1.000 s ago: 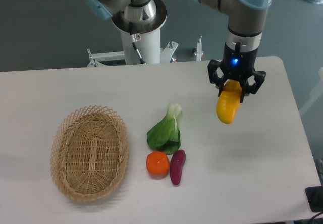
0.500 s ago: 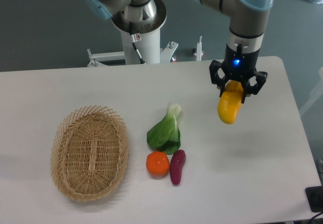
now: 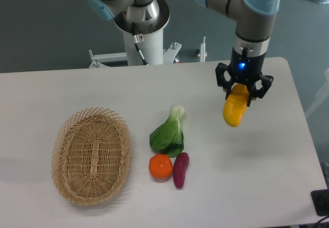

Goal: Place the mango on the table
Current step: 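Lower the held yellow mango toward the table with the gripper, then open the gripper to release the mango onto the table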

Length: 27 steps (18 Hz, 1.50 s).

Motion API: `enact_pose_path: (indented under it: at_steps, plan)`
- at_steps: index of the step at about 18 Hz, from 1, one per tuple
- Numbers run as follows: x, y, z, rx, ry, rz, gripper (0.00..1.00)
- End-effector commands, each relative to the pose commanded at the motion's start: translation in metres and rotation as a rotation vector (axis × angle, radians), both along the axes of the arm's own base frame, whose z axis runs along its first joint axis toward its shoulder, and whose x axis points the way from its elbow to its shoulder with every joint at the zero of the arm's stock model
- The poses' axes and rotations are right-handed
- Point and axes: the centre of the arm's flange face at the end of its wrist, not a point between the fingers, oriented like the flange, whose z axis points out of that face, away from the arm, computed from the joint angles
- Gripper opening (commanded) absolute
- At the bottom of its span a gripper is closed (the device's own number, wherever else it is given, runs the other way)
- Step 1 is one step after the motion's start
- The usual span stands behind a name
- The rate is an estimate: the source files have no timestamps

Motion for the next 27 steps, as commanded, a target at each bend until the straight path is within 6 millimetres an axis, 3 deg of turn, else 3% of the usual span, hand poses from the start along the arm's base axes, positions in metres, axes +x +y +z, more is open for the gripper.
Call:
enact_pose_path:
  at_steps: [3,6,10,17,27]
  plan:
    - [-0.016,-0.010,-0.025,-0.030,-0.008,-0.040,0.49]
    - [-0.036,-0.035,-0.055,-0.049,0.015,-0.081,0.49]
    - [-0.047,-0.053,-0.085,-0.067,-0.001,-0.112,0.49]
    - [-0.047,-0.054,-0.134,-0.087,-0.084,-0.125,0.49]
    - [-0.044,-0.052,-0.151,-0.094,-0.116,-0.129,0.55]
